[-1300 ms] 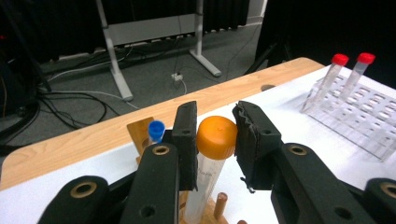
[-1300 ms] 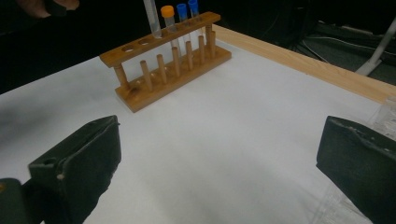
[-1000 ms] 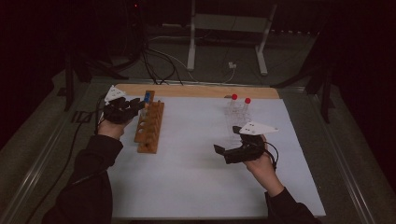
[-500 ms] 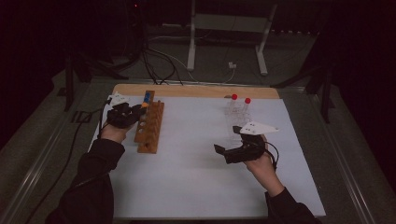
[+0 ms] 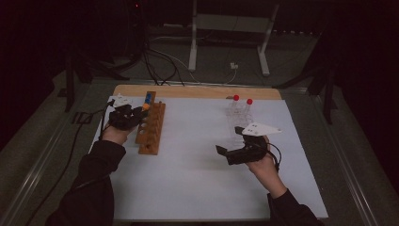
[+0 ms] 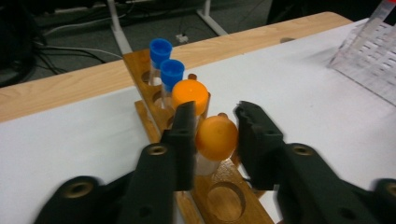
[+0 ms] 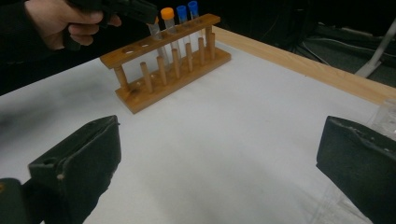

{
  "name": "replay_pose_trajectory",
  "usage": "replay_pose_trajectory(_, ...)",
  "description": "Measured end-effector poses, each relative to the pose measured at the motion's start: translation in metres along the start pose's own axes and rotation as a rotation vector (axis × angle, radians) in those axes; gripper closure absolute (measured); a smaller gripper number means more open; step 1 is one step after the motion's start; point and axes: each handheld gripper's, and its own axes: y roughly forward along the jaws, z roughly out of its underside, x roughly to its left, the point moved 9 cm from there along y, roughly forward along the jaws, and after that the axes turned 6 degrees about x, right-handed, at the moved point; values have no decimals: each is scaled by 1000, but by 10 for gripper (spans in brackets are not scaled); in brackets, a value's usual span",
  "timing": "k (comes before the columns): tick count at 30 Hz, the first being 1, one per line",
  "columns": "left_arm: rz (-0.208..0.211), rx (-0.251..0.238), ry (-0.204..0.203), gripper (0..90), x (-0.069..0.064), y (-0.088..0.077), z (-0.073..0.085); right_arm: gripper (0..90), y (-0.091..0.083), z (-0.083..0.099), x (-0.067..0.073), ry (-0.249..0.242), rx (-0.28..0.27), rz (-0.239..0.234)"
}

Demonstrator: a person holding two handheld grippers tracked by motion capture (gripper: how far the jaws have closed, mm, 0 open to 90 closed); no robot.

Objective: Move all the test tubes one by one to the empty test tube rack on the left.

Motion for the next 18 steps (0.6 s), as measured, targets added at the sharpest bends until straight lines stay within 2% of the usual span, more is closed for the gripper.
replay_pose_trajectory(1,-2,-6,0,570,-1,-2,-1,0,0,0,0,-2,-1,1)
replay_pose_trajectory(2,14,-12,3,505,-4,-3,-2,0,0,-1,-1,-5,-2,3)
replay_pose_trajectory(3,26,-18,15,468,-7,-5,-2,0,0,-1,-2,-6,-4,6)
replay_pose_trajectory(4,16,-21,22,433,-9,-7,-3,0,-1,-1,-3,-3,-7,7)
replay_pose_trajectory(7,40,-24,47,301,-19,-13,-2,0,0,-2,-6,-2,-16,13)
replay_pose_trajectory(10,57,-21,45,158,-27,-19,-1,0,-2,-6,-12,-24,-28,37)
replay_pose_trajectory(12,91,-29,53,117,-36,-25,1,0,-4,-10,-18,-27,-52,55)
replay_pose_trajectory(16,121,-30,90,38,-54,-36,8,0,-6,-14,-36,-17,-48,86)
replay_pose_trajectory(17,143,-30,98,33,-60,-39,11,0,-6,-15,-41,-19,-47,104)
replay_pose_trajectory(18,148,-32,107,26,-62,-41,13,0,-7,-16,-48,-10,-51,110)
